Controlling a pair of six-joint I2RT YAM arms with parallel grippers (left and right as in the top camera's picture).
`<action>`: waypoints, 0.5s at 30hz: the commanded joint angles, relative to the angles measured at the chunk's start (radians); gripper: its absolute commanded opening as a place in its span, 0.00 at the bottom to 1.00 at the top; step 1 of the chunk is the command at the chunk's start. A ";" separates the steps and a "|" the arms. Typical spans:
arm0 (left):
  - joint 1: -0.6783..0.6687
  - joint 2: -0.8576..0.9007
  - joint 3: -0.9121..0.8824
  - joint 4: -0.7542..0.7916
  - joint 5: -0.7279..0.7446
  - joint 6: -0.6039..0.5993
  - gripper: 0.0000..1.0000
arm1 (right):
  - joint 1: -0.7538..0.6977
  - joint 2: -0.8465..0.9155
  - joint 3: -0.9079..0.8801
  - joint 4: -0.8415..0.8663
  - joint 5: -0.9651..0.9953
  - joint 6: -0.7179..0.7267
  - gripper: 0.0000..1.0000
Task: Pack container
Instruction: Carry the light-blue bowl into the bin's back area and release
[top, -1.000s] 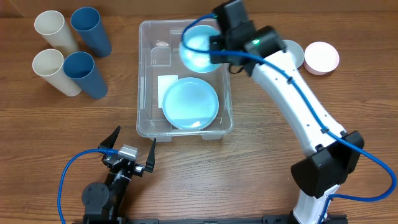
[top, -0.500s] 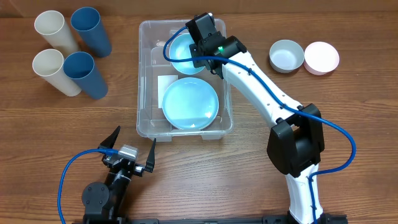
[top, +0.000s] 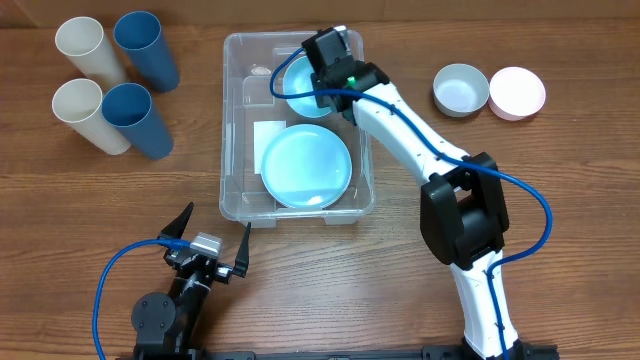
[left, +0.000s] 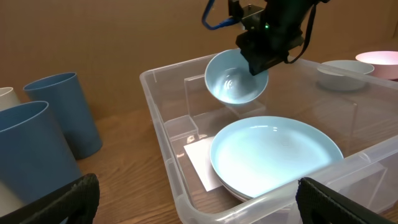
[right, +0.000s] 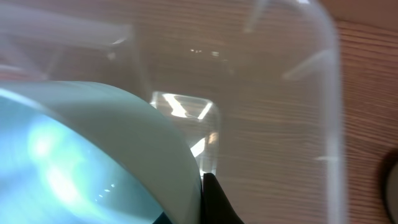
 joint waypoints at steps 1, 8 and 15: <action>0.007 -0.007 -0.003 0.001 -0.002 0.011 1.00 | -0.034 0.002 0.008 0.011 0.023 -0.004 0.04; 0.007 -0.007 -0.003 0.001 -0.002 0.011 1.00 | -0.034 0.002 0.008 0.010 0.013 -0.032 0.54; 0.007 -0.007 -0.003 0.001 -0.002 0.011 1.00 | 0.003 -0.001 0.032 -0.032 0.021 -0.076 0.54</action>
